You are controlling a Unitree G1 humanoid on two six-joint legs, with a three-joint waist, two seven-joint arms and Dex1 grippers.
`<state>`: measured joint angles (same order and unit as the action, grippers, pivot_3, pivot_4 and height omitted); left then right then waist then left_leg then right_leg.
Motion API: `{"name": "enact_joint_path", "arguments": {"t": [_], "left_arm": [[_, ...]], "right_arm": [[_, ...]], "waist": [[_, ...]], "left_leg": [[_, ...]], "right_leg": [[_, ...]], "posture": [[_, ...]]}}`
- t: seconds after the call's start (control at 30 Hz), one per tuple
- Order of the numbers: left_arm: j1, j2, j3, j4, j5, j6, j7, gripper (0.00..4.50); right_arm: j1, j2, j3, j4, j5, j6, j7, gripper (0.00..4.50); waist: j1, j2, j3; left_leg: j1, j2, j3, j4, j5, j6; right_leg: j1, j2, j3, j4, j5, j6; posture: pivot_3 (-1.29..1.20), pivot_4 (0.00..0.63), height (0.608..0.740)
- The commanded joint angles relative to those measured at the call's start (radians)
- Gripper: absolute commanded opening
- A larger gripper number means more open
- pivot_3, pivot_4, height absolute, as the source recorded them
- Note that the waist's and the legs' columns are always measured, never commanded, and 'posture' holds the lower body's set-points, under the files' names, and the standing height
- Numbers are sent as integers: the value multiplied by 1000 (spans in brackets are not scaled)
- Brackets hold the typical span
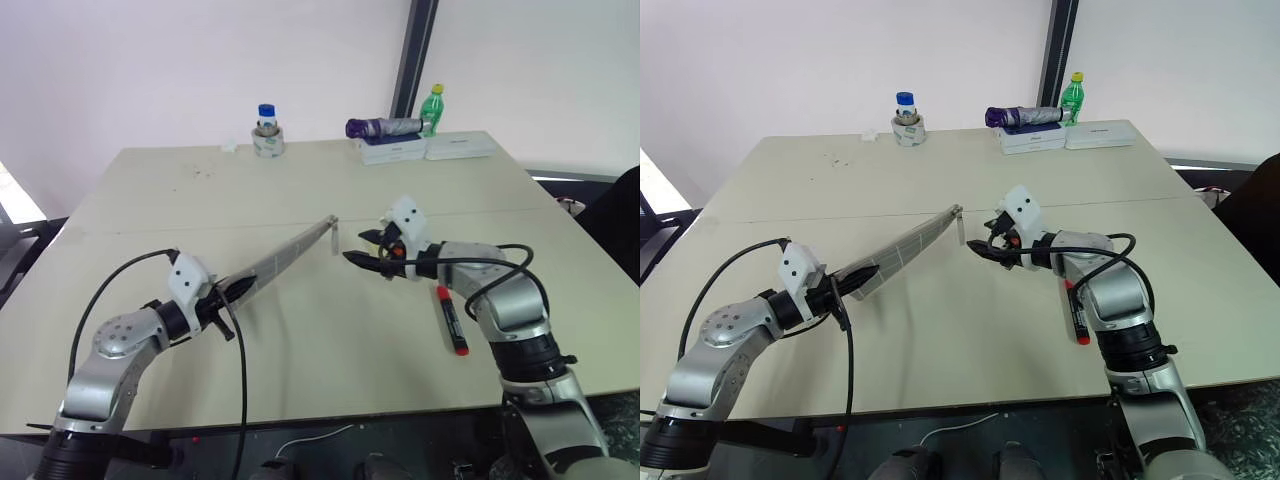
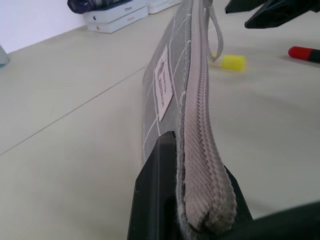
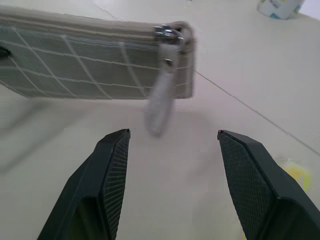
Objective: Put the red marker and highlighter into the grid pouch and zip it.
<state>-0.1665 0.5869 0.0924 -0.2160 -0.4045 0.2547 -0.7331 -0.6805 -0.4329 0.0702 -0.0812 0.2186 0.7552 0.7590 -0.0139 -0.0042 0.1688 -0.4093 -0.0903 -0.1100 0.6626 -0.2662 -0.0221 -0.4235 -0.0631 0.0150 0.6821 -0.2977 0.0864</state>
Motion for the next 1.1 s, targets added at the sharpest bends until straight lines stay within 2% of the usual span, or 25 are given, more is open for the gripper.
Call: {"name": "enact_joint_path", "arguments": {"t": [0.03,0.2,0.23,0.3,0.43,0.53,0.77,1.1], "left_arm": [[1,-6,1,-48,2,-1,6,0],[2,-9,-8,-55,7,-2,-2,0],[0,-9,-11,-55,10,-2,-2,0],[-2,-10,-14,-54,14,-3,-2,0],[-7,-14,-23,-52,29,-3,10,0],[-11,-22,-32,-50,40,1,24,0],[-28,-78,-66,-71,53,46,79,0],[-23,-146,-124,-123,69,87,127,0]], "right_arm": [[-30,41,-14,-6,12,2,-63,2877],[-47,75,-18,32,13,-8,-110,2877],[-54,84,-21,42,17,-11,-118,2650],[-62,92,-23,53,21,-14,-126,2073],[-68,102,-14,39,28,-4,-132,37],[-69,107,2,18,30,7,-132,37],[-39,76,147,-97,3,22,-83,37],[-37,153,278,-225,64,108,-50,37]], "waist": [[0,0,0],[3,0,0],[2,0,0],[0,0,0],[0,0,0],[0,0,0],[1,0,0],[1,0,0]], "left_leg": [[0,0,0,0,0,0],[0,0,0,0,0,0],[0,0,0,0,0,0],[0,0,0,0,0,0],[0,0,0,0,0,0],[0,0,0,0,0,0],[0,0,0,0,0,0],[0,0,0,0,0,0]], "right_leg": [[0,0,0,0,0,0],[0,0,0,0,0,0],[0,0,0,0,0,0],[0,0,0,0,0,0],[0,0,0,0,0,0],[0,0,0,0,0,0],[0,0,0,0,0,0],[0,0,0,0,0,0]], "posture": [[0,150,740],[0,150,740],[0,150,740],[0,150,740],[0,150,740],[0,150,740],[0,150,740],[0,150,740]]}}
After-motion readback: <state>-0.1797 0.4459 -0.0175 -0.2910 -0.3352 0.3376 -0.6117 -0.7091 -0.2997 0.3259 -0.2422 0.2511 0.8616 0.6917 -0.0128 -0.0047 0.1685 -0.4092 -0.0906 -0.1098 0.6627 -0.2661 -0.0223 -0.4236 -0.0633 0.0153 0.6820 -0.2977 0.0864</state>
